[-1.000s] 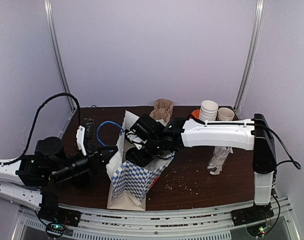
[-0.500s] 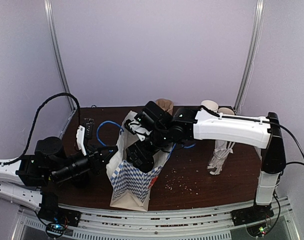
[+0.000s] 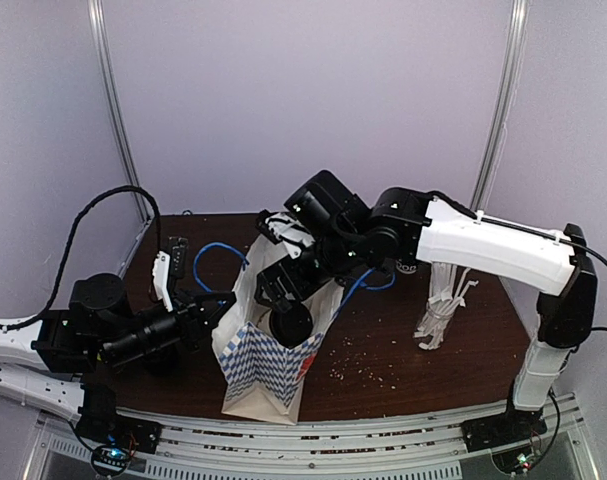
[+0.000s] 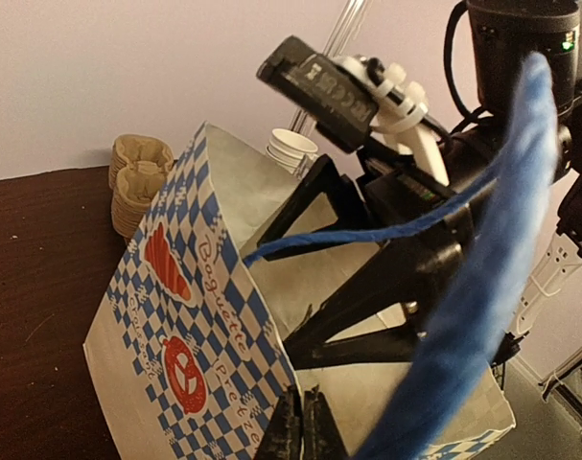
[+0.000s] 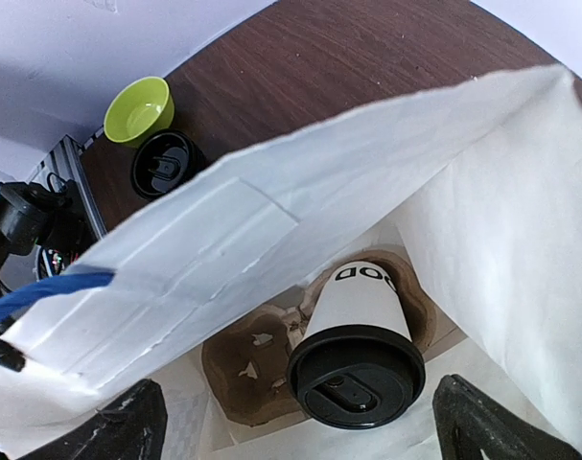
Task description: Pack the takeout coffee
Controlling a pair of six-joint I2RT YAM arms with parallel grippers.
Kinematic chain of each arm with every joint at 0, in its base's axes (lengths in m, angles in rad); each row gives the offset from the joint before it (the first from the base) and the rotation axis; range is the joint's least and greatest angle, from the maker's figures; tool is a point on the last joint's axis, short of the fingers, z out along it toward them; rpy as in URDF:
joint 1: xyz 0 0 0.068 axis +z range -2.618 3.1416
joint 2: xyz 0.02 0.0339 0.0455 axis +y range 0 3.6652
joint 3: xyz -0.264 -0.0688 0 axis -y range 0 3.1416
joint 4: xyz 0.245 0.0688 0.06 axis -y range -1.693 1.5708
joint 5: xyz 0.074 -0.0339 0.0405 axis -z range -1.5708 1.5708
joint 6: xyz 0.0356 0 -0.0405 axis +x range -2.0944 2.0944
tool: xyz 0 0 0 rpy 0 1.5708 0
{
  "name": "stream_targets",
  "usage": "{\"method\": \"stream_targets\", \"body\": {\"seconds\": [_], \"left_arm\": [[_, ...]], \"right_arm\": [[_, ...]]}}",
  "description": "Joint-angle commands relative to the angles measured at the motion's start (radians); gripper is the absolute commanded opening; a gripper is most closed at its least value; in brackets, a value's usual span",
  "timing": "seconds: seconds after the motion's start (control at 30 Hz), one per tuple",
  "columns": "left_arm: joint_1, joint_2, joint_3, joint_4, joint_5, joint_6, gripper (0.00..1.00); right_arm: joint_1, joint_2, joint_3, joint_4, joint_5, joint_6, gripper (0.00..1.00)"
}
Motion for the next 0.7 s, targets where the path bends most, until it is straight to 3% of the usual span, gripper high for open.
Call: {"method": "stream_targets", "body": {"seconds": [0.0,0.4,0.67], "left_arm": [[-0.001,-0.002,-0.001,0.042,0.007,0.02,0.0],[-0.001,0.01,0.019,0.018,-0.014,0.037,0.0],[-0.001,0.061,0.07,0.037,0.018,0.079,0.0]], "right_arm": [[0.004,-0.073,0.053,-0.07,0.031,-0.003,1.0],[-0.043,-0.226,0.2,-0.115,0.059,-0.073,1.0],[-0.056,-0.271,0.037,0.032,0.049,-0.035,1.0]]}}
